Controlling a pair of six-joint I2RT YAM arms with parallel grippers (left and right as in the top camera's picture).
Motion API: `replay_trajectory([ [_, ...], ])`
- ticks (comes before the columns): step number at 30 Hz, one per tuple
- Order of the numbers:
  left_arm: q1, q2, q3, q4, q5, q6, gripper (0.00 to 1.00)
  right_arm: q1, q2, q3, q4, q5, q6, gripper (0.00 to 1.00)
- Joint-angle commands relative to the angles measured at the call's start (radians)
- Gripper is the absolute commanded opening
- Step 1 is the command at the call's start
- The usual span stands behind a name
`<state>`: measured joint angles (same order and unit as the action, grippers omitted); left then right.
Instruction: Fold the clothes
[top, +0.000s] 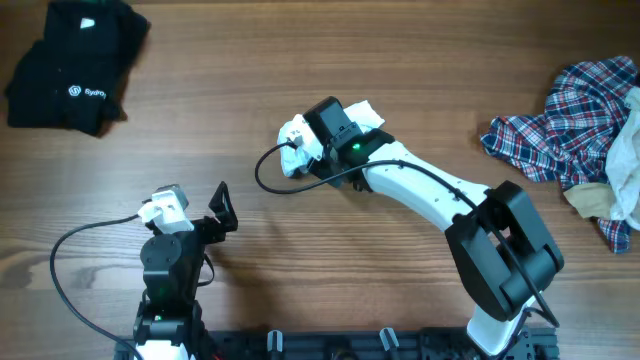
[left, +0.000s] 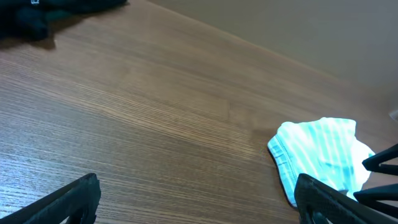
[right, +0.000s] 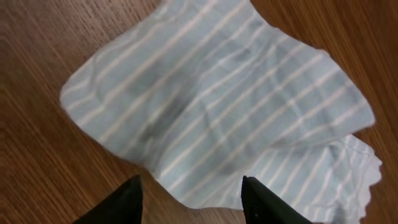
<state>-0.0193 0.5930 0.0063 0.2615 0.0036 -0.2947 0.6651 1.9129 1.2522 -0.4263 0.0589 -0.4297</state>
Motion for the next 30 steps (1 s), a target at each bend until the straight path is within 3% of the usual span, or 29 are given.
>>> replay_trajectory([
  [1,0.005,0.003,0.0,0.0,-0.02,-0.008,1.0,0.0,0.037,0.011,-0.006,-0.045,-0.014,0.51],
  [19,0.005,0.003,0.0,0.0,-0.02,-0.009,1.0,-0.004,0.094,0.011,0.082,0.069,-0.014,0.52],
  [23,0.005,0.003,0.0,0.0,-0.02,-0.009,1.0,-0.005,0.094,0.011,0.083,0.069,-0.013,0.43],
  [28,0.005,0.003,0.0,0.0,-0.02,-0.009,1.0,-0.006,0.094,0.011,0.092,0.069,-0.013,0.13],
  [30,0.005,0.003,0.0,0.0,-0.02,-0.009,1.0,-0.006,0.094,0.011,0.093,0.069,-0.013,0.13],
])
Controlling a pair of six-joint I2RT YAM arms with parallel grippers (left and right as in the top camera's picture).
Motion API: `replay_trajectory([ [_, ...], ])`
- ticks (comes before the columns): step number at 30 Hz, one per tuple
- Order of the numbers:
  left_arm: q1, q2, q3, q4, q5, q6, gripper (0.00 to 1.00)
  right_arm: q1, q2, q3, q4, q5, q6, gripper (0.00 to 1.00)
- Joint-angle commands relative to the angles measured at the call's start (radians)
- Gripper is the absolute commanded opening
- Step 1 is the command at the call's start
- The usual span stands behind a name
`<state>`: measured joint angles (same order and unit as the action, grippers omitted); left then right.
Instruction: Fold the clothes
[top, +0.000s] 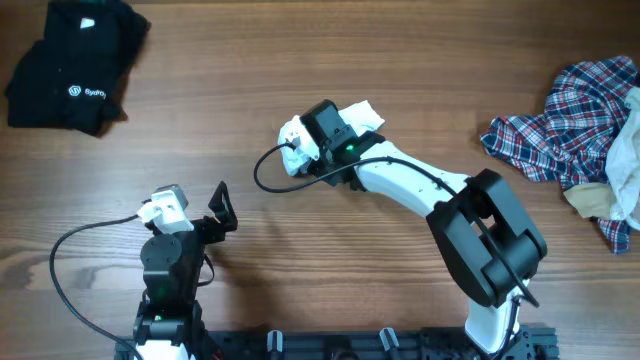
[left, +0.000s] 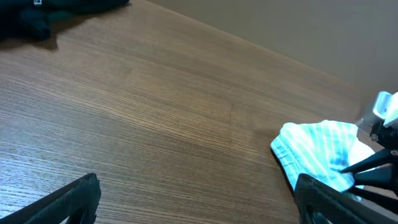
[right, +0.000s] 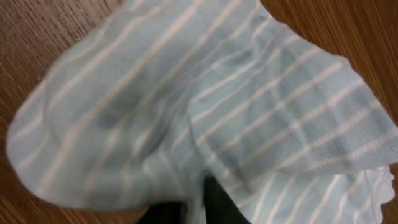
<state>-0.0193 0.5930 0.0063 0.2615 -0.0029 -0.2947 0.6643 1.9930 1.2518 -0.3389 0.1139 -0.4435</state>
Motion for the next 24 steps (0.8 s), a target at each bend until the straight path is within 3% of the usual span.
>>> replay_trajectory([
  [1,0.005,0.003,0.0,0.0,-0.014,-0.009,1.0,-0.005,0.014,0.011,0.008,0.014,0.001,0.09],
  [2,0.005,0.003,0.0,0.0,-0.014,-0.009,1.0,-0.005,0.014,0.011,0.012,0.014,0.001,0.04],
  [9,0.005,0.003,0.0,0.0,-0.013,-0.009,1.0,-0.005,0.005,0.121,0.084,0.224,-0.048,0.04],
  [15,0.004,0.003,0.0,-0.001,-0.013,-0.009,1.0,-0.016,0.003,0.296,0.126,0.122,-0.106,0.04],
  [19,0.005,0.003,0.0,-0.001,-0.013,-0.009,1.0,-0.032,0.015,0.3,0.219,0.01,-0.094,0.07],
  [24,0.004,0.003,0.0,0.0,0.013,-0.009,1.0,-0.045,0.112,0.3,0.248,0.003,-0.066,0.11],
])
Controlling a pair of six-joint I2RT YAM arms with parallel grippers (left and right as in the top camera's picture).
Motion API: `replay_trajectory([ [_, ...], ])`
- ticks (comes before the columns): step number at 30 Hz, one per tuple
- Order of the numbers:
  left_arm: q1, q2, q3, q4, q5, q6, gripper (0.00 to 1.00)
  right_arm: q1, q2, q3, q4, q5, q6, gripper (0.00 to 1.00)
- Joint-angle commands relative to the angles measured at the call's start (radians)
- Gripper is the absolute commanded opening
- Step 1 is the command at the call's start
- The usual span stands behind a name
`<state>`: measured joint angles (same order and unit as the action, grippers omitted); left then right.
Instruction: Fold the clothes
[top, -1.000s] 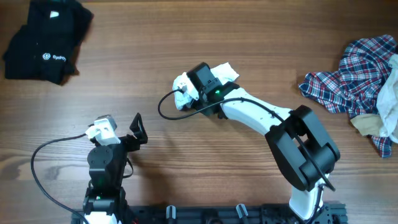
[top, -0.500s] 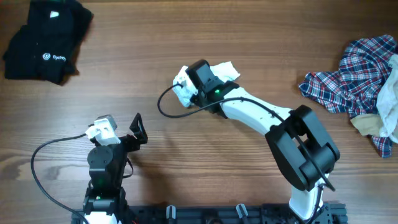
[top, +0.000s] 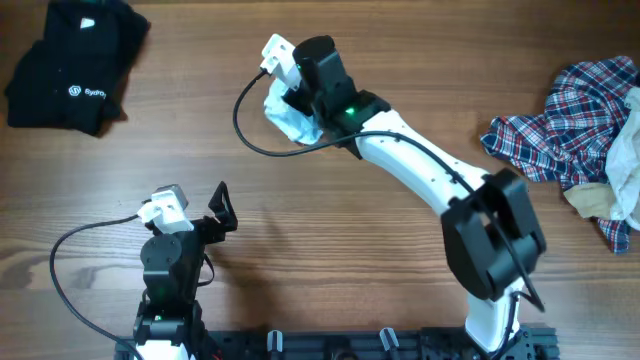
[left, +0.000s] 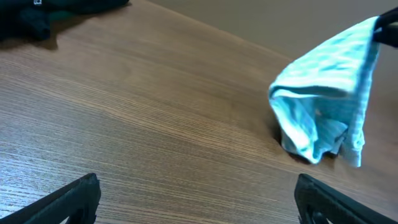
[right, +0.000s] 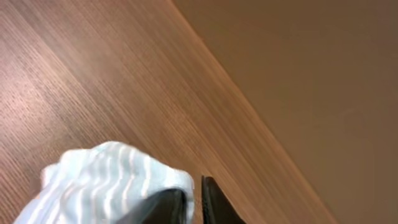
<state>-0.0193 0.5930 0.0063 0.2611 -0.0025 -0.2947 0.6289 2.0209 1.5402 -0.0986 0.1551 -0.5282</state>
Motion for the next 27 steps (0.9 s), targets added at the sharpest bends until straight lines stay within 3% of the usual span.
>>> replay_trajectory([
  [1,0.004,0.003,0.0,0.0,0.013,-0.009,1.0,-0.014,0.109,0.012,0.018,-0.018,0.043,0.1],
  [4,0.004,0.003,0.0,0.0,0.013,-0.009,1.0,-0.024,0.132,0.012,0.032,0.047,0.111,0.04],
  [10,0.004,0.003,0.0,0.0,0.013,-0.009,1.0,-0.025,0.06,0.012,0.081,0.206,0.143,0.04],
  [17,0.004,0.003,0.0,0.0,0.012,-0.009,1.0,-0.049,-0.105,0.012,0.0,0.18,0.16,0.05],
  [20,0.004,0.003,0.0,0.003,0.013,-0.01,1.0,-0.055,-0.119,0.012,-0.131,0.156,0.168,0.2],
  [21,0.004,0.003,0.0,0.01,0.037,-0.034,1.0,-0.063,-0.119,0.012,-0.166,0.156,0.188,0.2],
  [24,0.005,0.003,0.001,0.112,0.26,-0.066,1.0,-0.113,-0.119,0.012,-0.253,0.153,0.372,0.24],
  [27,0.004,0.011,0.047,0.088,0.396,-0.057,1.0,-0.19,-0.119,0.012,-0.299,0.052,0.5,0.54],
])
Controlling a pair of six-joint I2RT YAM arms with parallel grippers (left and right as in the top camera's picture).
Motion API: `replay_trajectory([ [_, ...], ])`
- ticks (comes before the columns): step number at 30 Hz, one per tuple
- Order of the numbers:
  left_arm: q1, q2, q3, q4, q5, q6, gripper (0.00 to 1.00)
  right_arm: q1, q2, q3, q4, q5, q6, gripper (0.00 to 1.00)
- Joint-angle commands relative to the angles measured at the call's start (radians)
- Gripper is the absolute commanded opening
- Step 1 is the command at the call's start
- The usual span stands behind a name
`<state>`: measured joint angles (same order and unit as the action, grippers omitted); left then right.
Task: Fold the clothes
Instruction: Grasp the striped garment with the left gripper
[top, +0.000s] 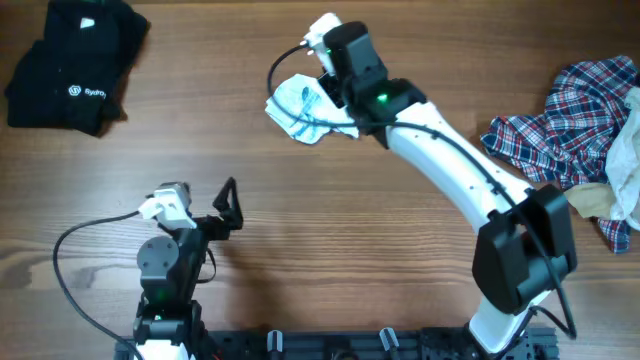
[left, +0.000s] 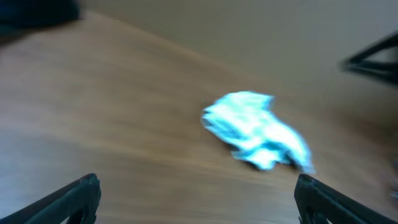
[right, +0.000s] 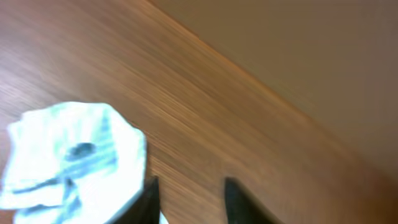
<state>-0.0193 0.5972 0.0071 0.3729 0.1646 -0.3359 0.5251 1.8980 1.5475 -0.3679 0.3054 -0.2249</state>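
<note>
A small light-blue striped garment (top: 300, 106) lies crumpled on the wooden table, toward the far middle. It also shows in the left wrist view as a blurred garment (left: 255, 128) and at the lower left of the right wrist view as the garment (right: 68, 155). My right gripper (top: 338, 88) hovers just right of it. The right gripper (right: 189, 202) is open with only bare wood between its fingers. My left gripper (top: 228, 195) stays near the front left, and the left gripper (left: 196, 205) is wide open and empty.
A folded black shirt (top: 75, 65) lies at the far left corner. A plaid shirt (top: 565, 120) and a pale cloth (top: 620, 170) are heaped at the right edge. The table's far edge (right: 261, 81) runs close behind the garment.
The right gripper has opened and let go of the striped garment, which now lies crumpled on the table. The gripper sits further right. The left wrist view has shifted and is blurred.
The right gripper stood open over the striped garment spread at the table's middle. Then it was shut on the cloth. Later it held the garment bunched and raised further back. Now the garment lies released there.
</note>
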Motion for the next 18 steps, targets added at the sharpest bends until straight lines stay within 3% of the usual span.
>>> replay_trajectory([
  [1,0.004,0.018,0.076,-0.05,0.26,-0.015,1.0,-0.106,0.003,0.005,-0.037,-0.129,0.229,0.59],
  [3,0.004,0.084,0.209,-0.15,0.352,0.003,1.0,-0.202,0.003,0.005,-0.086,-0.252,0.289,0.63],
  [4,-0.001,0.16,0.335,-0.267,0.39,0.073,1.0,-0.253,0.003,0.005,-0.132,-0.287,0.314,0.63],
  [9,-0.006,0.449,0.702,-0.638,0.385,0.258,1.0,-0.341,0.003,0.005,-0.204,-0.349,0.341,0.63],
  [12,-0.012,0.64,0.89,-0.785,0.385,0.307,1.0,-0.379,0.003,0.005,-0.217,-0.359,0.392,0.63],
  [16,-0.018,0.829,0.994,-0.721,0.385,0.243,1.0,-0.443,0.003,0.005,-0.219,-0.457,0.393,0.64],
  [18,-0.028,0.891,0.996,-0.634,0.411,0.267,1.0,-0.474,0.003,0.005,-0.222,-0.464,0.385,0.64],
])
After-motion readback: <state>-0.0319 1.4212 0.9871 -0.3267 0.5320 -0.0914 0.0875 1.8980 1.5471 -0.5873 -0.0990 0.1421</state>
